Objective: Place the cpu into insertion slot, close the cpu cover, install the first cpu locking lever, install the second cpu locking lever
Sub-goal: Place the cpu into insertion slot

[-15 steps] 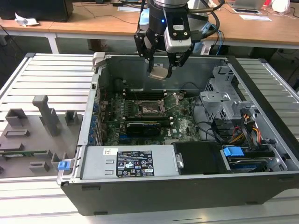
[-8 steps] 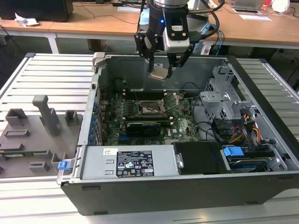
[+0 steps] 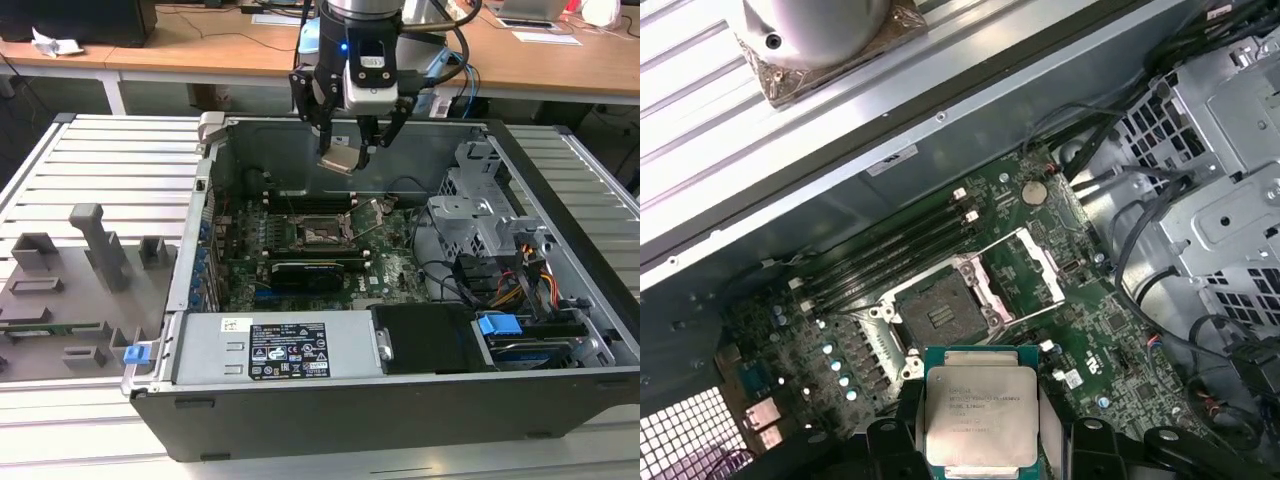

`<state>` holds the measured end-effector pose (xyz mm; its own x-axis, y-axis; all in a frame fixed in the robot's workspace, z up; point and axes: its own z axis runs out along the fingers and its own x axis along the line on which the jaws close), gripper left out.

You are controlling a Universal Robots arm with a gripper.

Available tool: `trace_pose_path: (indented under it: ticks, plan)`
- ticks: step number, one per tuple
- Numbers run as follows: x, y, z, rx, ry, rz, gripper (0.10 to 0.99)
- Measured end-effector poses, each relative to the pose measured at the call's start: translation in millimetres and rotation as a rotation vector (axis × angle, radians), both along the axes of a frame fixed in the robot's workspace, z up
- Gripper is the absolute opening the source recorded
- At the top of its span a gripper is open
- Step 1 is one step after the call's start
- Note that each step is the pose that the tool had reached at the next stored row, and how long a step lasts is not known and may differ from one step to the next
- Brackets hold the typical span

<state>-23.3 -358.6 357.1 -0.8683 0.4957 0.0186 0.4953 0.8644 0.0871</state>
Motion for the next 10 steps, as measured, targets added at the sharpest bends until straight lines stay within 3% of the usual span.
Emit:
trace_pose_path:
  ticks: [10]
  plan:
    - [0.0, 0.0, -1.5, 0.0, 0.0, -0.097, 0.541]
